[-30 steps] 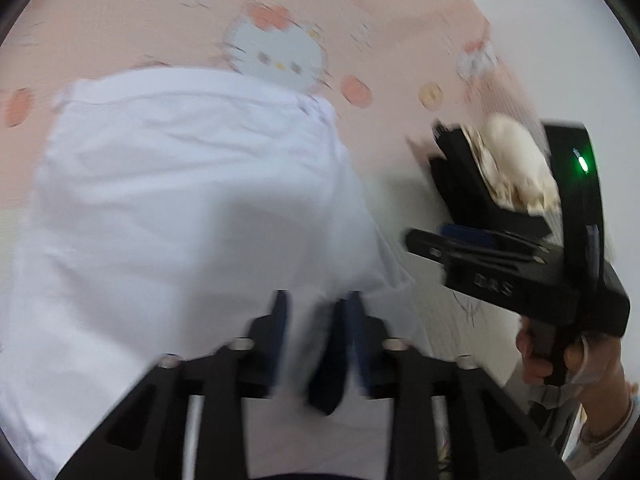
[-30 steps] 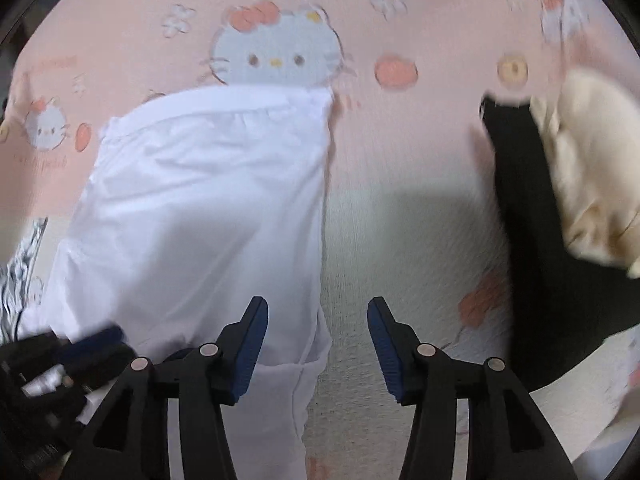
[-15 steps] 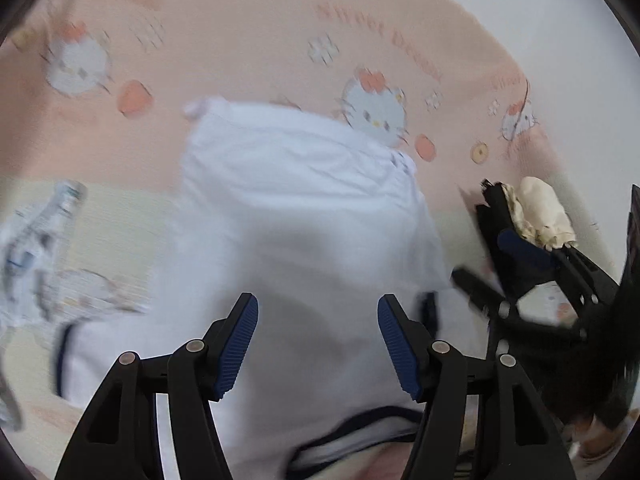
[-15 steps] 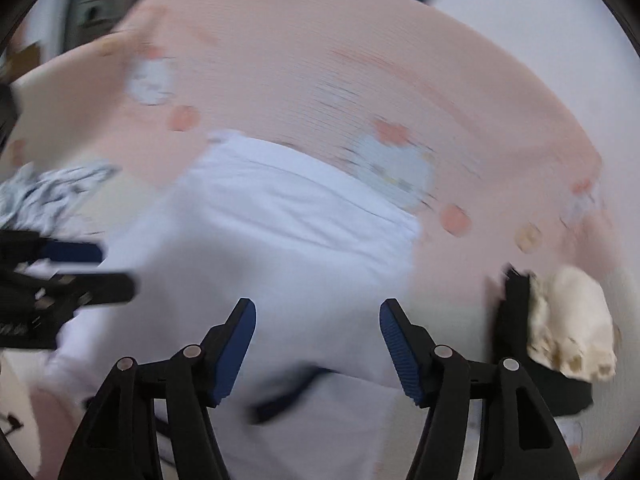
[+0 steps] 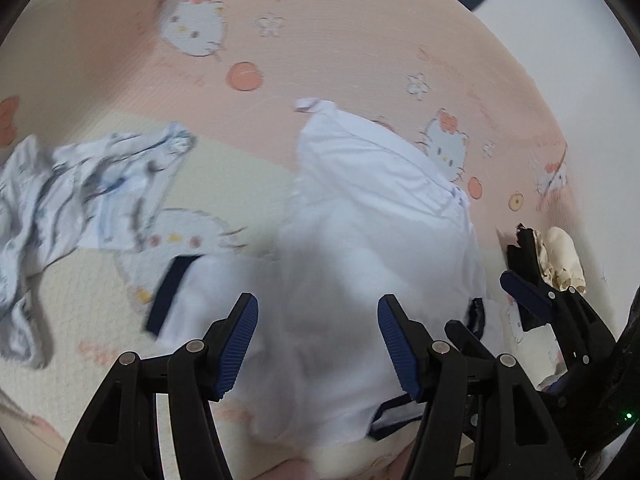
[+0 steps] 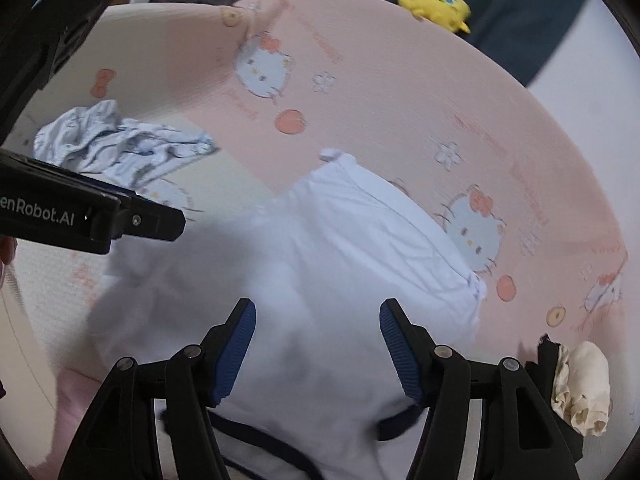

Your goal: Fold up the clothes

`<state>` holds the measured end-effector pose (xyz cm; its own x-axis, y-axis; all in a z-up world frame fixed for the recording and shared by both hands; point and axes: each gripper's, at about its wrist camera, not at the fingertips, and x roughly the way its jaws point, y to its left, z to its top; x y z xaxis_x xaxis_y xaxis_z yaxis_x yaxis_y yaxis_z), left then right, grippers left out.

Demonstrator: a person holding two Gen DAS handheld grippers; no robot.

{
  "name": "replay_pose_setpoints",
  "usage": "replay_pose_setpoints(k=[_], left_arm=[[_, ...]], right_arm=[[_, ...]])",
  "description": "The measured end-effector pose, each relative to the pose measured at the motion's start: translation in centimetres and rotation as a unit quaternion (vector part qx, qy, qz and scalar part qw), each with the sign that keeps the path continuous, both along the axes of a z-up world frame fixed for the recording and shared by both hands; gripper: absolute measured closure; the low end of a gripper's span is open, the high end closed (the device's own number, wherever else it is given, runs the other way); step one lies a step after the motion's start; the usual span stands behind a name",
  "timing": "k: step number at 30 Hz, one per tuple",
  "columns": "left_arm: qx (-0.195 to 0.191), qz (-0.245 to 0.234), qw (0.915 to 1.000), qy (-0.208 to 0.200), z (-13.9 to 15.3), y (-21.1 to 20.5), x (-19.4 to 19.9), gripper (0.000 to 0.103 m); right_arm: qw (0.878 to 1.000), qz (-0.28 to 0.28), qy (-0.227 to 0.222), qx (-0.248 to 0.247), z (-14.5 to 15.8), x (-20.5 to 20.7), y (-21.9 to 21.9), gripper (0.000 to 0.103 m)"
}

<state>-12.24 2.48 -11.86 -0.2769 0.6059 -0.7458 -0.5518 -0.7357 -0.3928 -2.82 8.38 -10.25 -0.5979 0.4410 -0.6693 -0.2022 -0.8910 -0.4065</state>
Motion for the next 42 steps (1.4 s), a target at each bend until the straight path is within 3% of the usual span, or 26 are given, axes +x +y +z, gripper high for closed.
replay_pose_setpoints(k=[4,11,18,25,28,33,42], left_arm=[[0.009,0.004,1.0,0.001,-0.2,-2.2,-0.1,0.043],[0.03,0.038,0.9976,-0.049,-2.1,-4.9,-1.8,0.043],[0.064,0.044,0.9928,-0.091,-4.7,-6.8,-2.2,0.043],[0.137,0.071,0.976,-0.154,-8.8,-7.7,-2.5,0.044],[0.166,0.084,0.9706,-0.152,-9.2,-8.0,-2.5,0.043],[0.152,0.076,0.975,-0.144,-8.8,-7.1,-3.0,0.043],[0.163,0.075,0.9725,-0.149,-9.2,-7.2,-3.3,0.044]], right_arm=[[1.0,0.024,0.002,-0.001,-0.6,-0.9,-2.2,0.039],[0.999,0.037,-0.003,-0.036,-2.8,-1.7,-5.2,0.039],[0.999,0.041,0.019,0.027,-5.3,-0.3,-9.1,0.039],[0.99,0.063,0.016,0.126,-7.2,0.7,-13.1,0.039],[0.99,0.066,-0.008,0.123,-7.8,0.8,-13.3,0.039],[0.988,0.086,-0.025,0.123,-8.8,1.6,-13.9,0.039],[0.979,0.135,-0.028,0.151,-10.0,2.5,-16.0,0.039]])
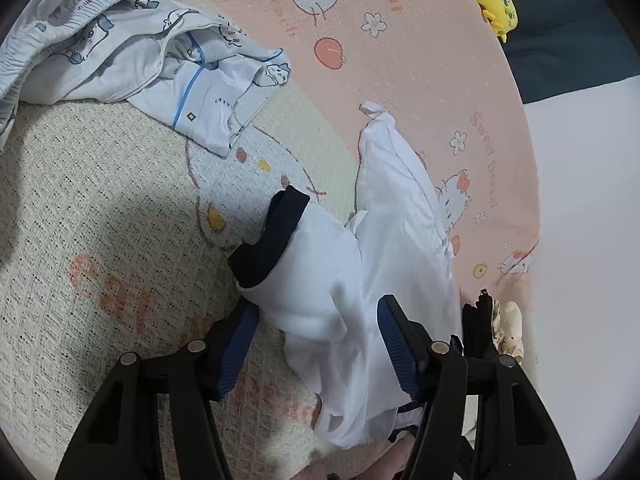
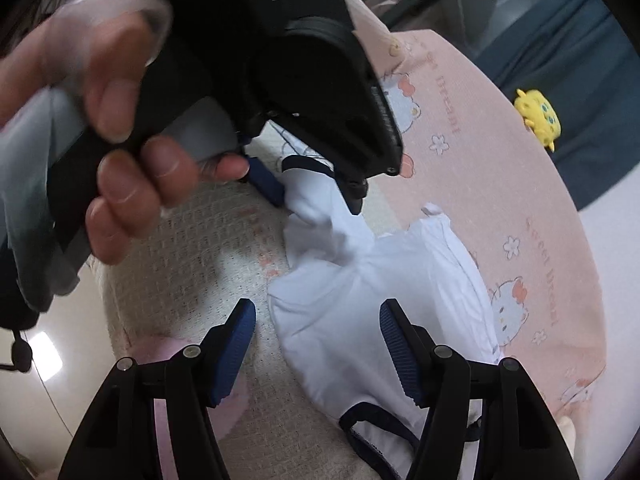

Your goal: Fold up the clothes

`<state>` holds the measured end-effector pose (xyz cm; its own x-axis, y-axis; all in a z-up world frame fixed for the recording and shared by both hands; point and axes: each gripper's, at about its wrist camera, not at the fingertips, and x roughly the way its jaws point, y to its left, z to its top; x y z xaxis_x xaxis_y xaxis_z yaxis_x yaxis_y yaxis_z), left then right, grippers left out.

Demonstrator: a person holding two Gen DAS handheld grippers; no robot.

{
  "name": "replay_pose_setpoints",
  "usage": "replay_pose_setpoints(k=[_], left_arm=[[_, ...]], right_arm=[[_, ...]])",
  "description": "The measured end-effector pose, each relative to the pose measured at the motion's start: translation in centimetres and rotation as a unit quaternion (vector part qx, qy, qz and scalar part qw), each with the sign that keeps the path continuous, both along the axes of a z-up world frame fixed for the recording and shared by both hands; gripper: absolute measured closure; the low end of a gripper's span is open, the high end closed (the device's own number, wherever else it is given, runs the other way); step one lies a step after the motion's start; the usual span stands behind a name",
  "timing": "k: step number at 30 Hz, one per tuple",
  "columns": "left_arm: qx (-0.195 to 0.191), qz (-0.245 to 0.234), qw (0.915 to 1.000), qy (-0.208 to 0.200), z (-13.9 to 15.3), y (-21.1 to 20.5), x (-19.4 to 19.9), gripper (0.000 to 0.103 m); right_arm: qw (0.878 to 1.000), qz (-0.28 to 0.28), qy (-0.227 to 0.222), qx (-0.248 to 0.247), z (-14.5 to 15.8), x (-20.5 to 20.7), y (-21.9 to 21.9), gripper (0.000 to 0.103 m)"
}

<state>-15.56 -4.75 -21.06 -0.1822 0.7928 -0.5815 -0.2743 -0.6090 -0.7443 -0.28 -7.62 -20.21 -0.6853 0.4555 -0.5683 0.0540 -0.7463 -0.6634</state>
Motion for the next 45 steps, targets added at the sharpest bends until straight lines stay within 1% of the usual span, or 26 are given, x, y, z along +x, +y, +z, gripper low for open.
replay_pose_setpoints(k=[2,5,8,11,13,14,15,16,17,18,19,21,23,24,25,27,29,30,35,37,39,41,43,44,45], left_arm=[[0.0,-0.004,1.0,-0.001,0.0,-0.1,-0.1,0.044],[0.0,-0.005,1.0,-0.004,0.0,-0.1,0.0,0.044],[-0.002,-0.007,1.0,-0.002,0.1,-0.1,0.0,0.044],[-0.007,-0.005,1.0,-0.001,0.2,0.3,-0.2,0.044],[-0.013,-0.003,0.9999,0.003,0.2,0.6,-0.4,0.047],[-0.017,0.0,0.9998,0.003,0.2,0.7,-0.5,0.051],[-0.021,0.003,0.9998,0.004,0.1,0.7,-0.6,0.057],[-0.025,0.004,0.9997,0.006,0.1,0.8,-0.7,0.06],[-0.031,0.002,0.9995,0.009,0.0,0.8,-0.7,0.068],[-0.038,0.004,0.9992,0.011,-0.2,0.6,-0.8,0.078],[-0.038,0.006,0.9992,0.008,-0.4,0.3,-0.9,0.082],[-0.034,0.015,0.9993,-0.001,-1.0,-0.4,-1.1,0.095],[-0.017,0.029,0.9993,-0.018,-1.6,-1.1,-1.2,0.099],[-0.011,0.034,0.9992,-0.02,-1.7,-1.4,-1.3,0.1],[-0.014,0.036,0.9991,-0.014,-1.6,-1.5,-1.2,0.1],[-0.042,0.034,0.9984,0.016,-0.9,-1.3,-1.2,0.1],[-0.063,0.026,0.9971,0.035,-0.4,-1.1,-1.3,0.1],[-0.068,0.021,0.9968,0.037,-0.3,-1.1,-1.5,0.1],[-0.061,0.015,0.9975,0.031,-0.6,-1.6,-1.7,0.1],[-0.051,0.015,0.9983,0.022,-0.8,-1.9,-1.8,0.1],[-0.038,0.009,0.9992,0.005,-1.1,-2.1,-1.9,0.099],[-0.033,-0.005,0.9993,-0.015,-1.2,-2.1,-2.0,0.099],[-0.034,-0.012,0.999,-0.026,-1.1,-2.2,-2.1,0.096],[-0.036,-0.014,0.9989,-0.028,-0.9,-2.2,-2.2,0.092],[-0.035,-0.019,0.9989,-0.026,-0.7,-2.2,-2.2,0.087]], right_arm=[[1.0,-0.013,-0.004,0.019,-0.7,-0.4,0.1,0.039],[0.999,-0.035,-0.02,0.017,-1.7,-1.5,0.7,0.04],[0.999,-0.036,-0.013,0.03,-2.1,-2.0,0.6,0.04],[0.997,-0.026,0.0,0.07,-2.6,-2.4,0.0,0.04],[0.996,-0.029,0.0,0.086,-2.9,-2.7,-0.1,0.04],[0.996,-0.03,-0.002,0.084,-2.9,-2.8,0.0,0.04],[0.996,-0.031,-0.005,0.083,-2.9,-2.8,0.1,0.043],[0.996,-0.033,-0.01,0.083,-3.0,-2.7,0.2,0.049],[0.996,-0.032,-0.018,0.077,-3.1,-2.5,0.3,0.063],[0.997,-0.028,-0.024,0.067,-3.2,-2.4,0.5,0.071],[0.997,-0.026,-0.026,0.061,-3.3,-2.3,0.6,0.073],[0.998,-0.025,-0.032,0.053,-3.5,-2.0,0.7,0.084],[0.998,-0.024,-0.036,0.047,-3.6,-1.7,0.7,0.088],[0.998,-0.026,-0.038,0.042,-3.6,-1.6,0.8,0.091],[0.998,-0.027,-0.042,0.036,-3.6,-1.5,0.9,0.092],[0.998,-0.032,-0.047,0.022,-3.5,-1.4,1.3,0.093],[0.998,-0.035,-0.055,0.014,-3.3,-1.6,1.6,0.093],[0.998,-0.035,-0.058,0.01,-3.3,-1.5,1.7,0.093],[0.997,-0.035,-0.071,-0.012,-2.6,-2.0,2.5,0.091],[0.996,-0.035,-0.076,-0.034,-2.1,-2.4,2.7,0.085],[0.996,-0.034,-0.074,-0.041,-1.8,-2.4,2.3,0.07],[0.996,-0.031,-0.071,-0.039,-1.6,-2.3,1.9,0.063],[0.997,-0.023,-0.068,-0.024,-1.7,-2.6,1.5,0.062],[0.997,-0.019,-0.067,-0.016,-1.7,-2.7,1.3,0.062],[0.998,-0.017,-0.067,-0.01,-1.8,-2.8,1.2,0.062]])
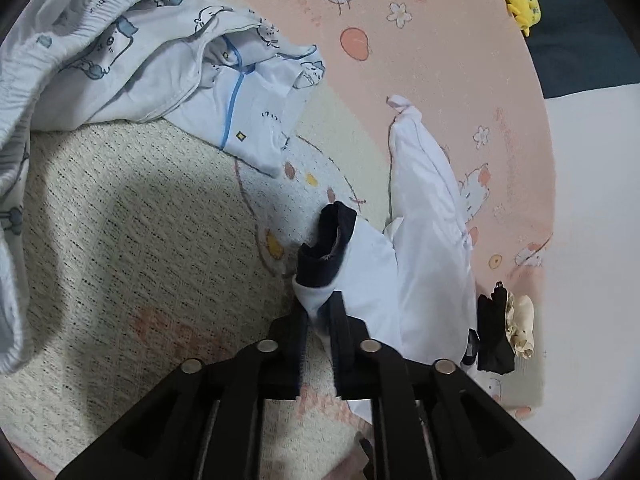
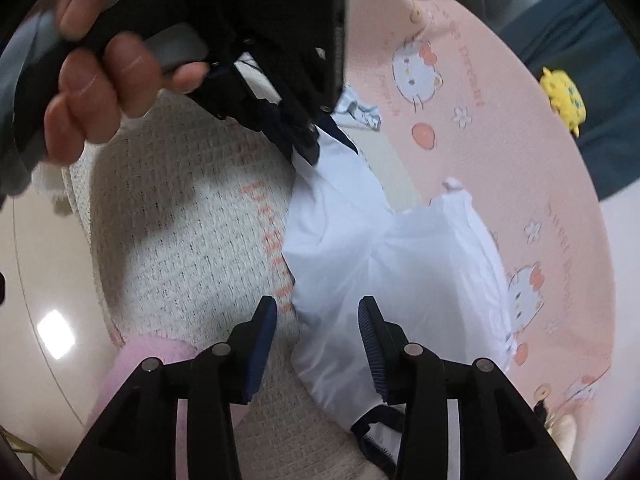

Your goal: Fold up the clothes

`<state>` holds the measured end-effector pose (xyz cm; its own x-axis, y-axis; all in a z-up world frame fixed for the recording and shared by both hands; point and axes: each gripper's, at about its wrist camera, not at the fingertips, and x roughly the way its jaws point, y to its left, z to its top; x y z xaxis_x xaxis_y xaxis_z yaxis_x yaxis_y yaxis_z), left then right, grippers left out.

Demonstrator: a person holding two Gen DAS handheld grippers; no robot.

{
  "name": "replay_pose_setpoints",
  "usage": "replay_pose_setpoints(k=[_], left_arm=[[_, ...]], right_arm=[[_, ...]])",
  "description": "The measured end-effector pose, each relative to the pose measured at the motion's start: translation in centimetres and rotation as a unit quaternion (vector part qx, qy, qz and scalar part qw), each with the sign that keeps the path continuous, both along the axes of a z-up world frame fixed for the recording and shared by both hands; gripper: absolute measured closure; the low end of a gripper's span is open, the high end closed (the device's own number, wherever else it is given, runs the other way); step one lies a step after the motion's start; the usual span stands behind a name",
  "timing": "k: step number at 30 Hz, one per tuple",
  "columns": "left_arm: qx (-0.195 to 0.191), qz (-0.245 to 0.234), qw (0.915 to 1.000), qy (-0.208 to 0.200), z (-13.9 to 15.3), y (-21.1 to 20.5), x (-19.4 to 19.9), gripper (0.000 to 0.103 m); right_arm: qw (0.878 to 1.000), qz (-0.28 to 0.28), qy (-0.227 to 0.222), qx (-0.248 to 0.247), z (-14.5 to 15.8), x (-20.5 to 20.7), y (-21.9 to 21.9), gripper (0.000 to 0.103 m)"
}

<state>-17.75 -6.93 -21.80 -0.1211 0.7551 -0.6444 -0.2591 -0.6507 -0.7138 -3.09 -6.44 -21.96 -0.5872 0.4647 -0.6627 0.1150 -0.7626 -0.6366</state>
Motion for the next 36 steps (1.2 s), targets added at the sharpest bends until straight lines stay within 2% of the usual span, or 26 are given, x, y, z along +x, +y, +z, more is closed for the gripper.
replay_pose_setpoints(k=[1,3,5,8,14,16,18,19,20,21,25,31,33,36], left_arm=[[0.003,-0.004,1.0,0.001,0.2,0.0,0.0,0.082],[0.018,-0.011,0.9998,0.0,0.4,0.0,0.0,0.064],[0.025,-0.011,0.9996,-0.002,0.6,0.3,-0.1,0.057],[0.015,-0.018,0.9997,0.008,0.8,1.0,-0.2,0.056],[0.02,-0.029,0.9993,0.008,0.6,1.5,-1.2,0.056],[0.022,-0.029,0.9993,0.005,0.6,1.5,-1.6,0.056],[0.017,-0.013,0.9995,0.023,0.8,1.3,-1.7,0.056],[0.01,-0.003,0.9992,0.037,1.0,1.2,-1.6,0.058],[-0.002,0.005,0.9987,0.05,1.0,1.1,-1.6,0.08],[-0.012,0.01,0.9985,0.053,0.8,1.0,-1.7,0.093],[0.034,0.018,0.9991,0.016,-0.3,0.0,-2.2,0.097],[0.107,0.025,0.9935,-0.028,-0.4,-1.1,-2.8,0.099],[0.127,0.014,0.9914,-0.029,0.3,-0.8,-2.9,0.099],[0.128,-0.002,0.9916,-0.022,1.0,-0.5,-2.9,0.099]], right_arm=[[1.0,0.001,-0.001,-0.001,0.0,-0.2,-0.1,0.062],[1.0,-0.001,-0.002,-0.013,0.1,-0.8,0.1,0.062],[1.0,-0.004,-0.003,-0.027,0.3,-1.9,0.7,0.062],[1.0,0.0,0.0,-0.025,0.4,-3.1,0.8,0.062],[1.0,0.011,-0.001,0.007,-0.1,-5.2,0.7,0.062],[1.0,0.009,-0.003,0.0,0.1,-5.6,0.8,0.062],[1.0,0.002,-0.008,-0.017,0.4,-6.1,1.0,0.062],[1.0,-0.002,-0.01,-0.024,0.4,-6.3,1.1,0.062],[1.0,-0.005,-0.01,-0.028,0.5,-6.5,1.2,0.062],[0.999,-0.007,-0.01,-0.03,0.4,-6.7,1.2,0.061],[1.0,-0.008,-0.005,-0.024,0.3,-7.5,1.3,0.055],[1.0,-0.002,-0.001,-0.019,0.3,-8.7,1.4,0.054],[1.0,-0.001,0.005,-0.017,0.3,-9.2,1.4,0.054],[1.0,-0.004,0.011,-0.029,0.3,-10.1,1.6,0.054]])
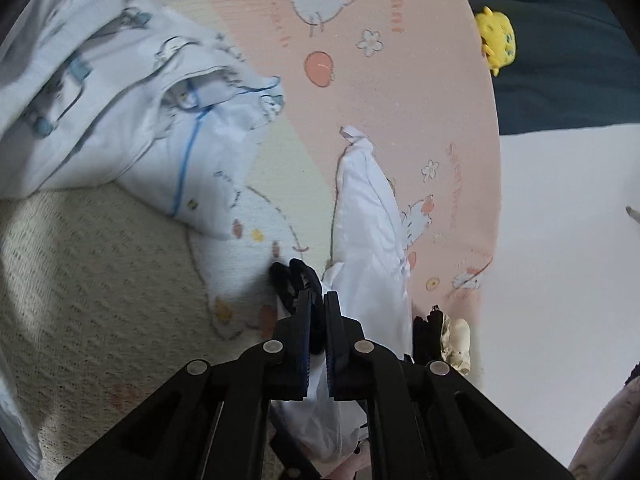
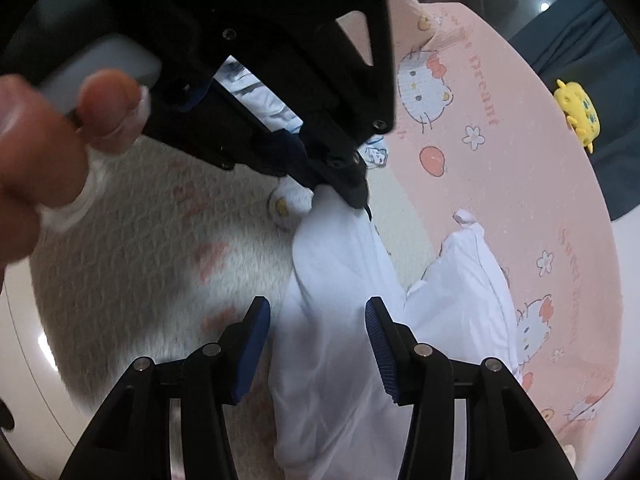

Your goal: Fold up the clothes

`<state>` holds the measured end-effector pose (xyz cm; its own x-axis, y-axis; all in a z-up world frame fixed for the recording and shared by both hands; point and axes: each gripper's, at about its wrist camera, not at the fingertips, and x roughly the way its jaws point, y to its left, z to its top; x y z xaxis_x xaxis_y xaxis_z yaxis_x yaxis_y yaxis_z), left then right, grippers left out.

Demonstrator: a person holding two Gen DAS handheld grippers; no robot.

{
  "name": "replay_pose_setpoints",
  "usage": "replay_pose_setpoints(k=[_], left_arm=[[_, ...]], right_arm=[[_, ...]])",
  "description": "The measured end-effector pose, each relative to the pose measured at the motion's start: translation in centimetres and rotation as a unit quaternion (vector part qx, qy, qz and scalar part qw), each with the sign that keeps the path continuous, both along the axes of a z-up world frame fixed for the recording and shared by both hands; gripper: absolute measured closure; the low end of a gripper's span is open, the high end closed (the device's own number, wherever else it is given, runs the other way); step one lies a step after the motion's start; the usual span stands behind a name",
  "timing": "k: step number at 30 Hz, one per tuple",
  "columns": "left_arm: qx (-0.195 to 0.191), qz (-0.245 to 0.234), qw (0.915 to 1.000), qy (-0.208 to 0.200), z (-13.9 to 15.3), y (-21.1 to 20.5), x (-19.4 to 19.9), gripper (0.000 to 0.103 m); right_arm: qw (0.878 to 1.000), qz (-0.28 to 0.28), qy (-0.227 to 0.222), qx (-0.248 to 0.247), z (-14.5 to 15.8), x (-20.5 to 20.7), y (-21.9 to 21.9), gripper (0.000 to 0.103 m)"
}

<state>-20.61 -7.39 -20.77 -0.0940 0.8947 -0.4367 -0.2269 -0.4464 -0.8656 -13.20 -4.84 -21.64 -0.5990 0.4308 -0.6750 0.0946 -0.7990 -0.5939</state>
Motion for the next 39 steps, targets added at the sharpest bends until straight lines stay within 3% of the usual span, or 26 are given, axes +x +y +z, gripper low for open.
replay_pose_setpoints(k=[2,3,5,7,8,10,12,13,15,16,20,23,26,27,30,34,39], left_arm=[[0.008,-0.007,0.9997,0.021,0.1,0.4,0.1,0.099],[0.0,-0.006,0.9981,0.061,-0.3,0.6,0.4,0.099],[-0.055,0.012,0.9921,0.112,-1.6,1.2,0.7,0.1],[-0.053,0.045,0.9923,0.103,-2.3,1.2,0.6,0.099],[-0.061,0.042,0.9929,0.093,-2.8,1.5,0.4,0.1],[-0.087,0.036,0.9903,0.102,-2.6,2.5,0.5,0.1],[-0.083,0.037,0.9903,0.105,-2.7,3.0,0.5,0.1],[-0.076,0.038,0.9911,0.103,-2.8,3.1,0.5,0.1],[-0.047,0.039,0.9948,0.081,-3.1,2.7,0.1,0.1],[-0.032,0.039,0.9962,0.071,-3.3,2.6,-0.1,0.1],[-0.025,0.049,0.9976,0.043,-3.3,2.6,-0.1,0.099],[-0.027,0.061,0.9977,0.012,-2.9,2.7,-0.3,0.087],[-0.062,0.041,0.9971,-0.012,-2.1,3.6,-0.7,0.076],[-0.085,0.031,0.9959,-0.013,-1.4,4.0,-0.6,0.065],[-0.086,0.019,0.9961,-0.005,-0.4,4.3,-0.2,0.033],[-0.085,0.023,0.996,-0.017,-0.5,4.3,-0.2,0.033],[-0.04,0.059,0.9974,-0.01,-0.9,2.0,0.4,0.033]], right_arm=[[1.0,-0.003,0.004,-0.009,0.1,-0.4,0.3,0.054],[1.0,-0.009,0.007,-0.02,0.2,-0.6,0.6,0.055],[0.997,-0.031,0.016,-0.075,-0.1,-0.7,1.8,0.07],[0.999,-0.014,0.022,-0.044,-0.8,-0.6,0.7,0.07],[1.0,-0.004,0.025,-0.019,-1.2,-0.7,-0.1,0.076],[1.0,-0.007,0.029,0.003,-1.5,-0.7,-0.9,0.077],[1.0,-0.001,0.024,0.011,-1.4,-0.7,-1.0,0.077],[1.0,0.001,0.018,0.008,-1.2,-0.9,-0.8,0.076],[1.0,-0.012,0.016,-0.009,-0.6,-1.3,0.0,0.057],[0.999,-0.024,0.021,-0.02,-0.4,-1.5,0.6,0.053],[0.997,-0.029,0.026,-0.059,0.0,-1.4,2.0,0.052],[0.998,-0.025,0.028,-0.045,-0.2,-1.4,1.6,0.052],[0.999,-0.012,0.033,-0.034,-0.4,-1.3,1.4,0.052],[0.999,-0.008,0.035,-0.032,-0.4,-1.2,1.4,0.052],[1.0,0.006,0.025,-0.005,-0.4,-1.3,0.9,0.052],[1.0,-0.012,0.015,-0.005,0.0,-1.2,0.7,0.052],[0.999,-0.029,-0.001,-0.044,0.7,0.0,1.2,0.051]])
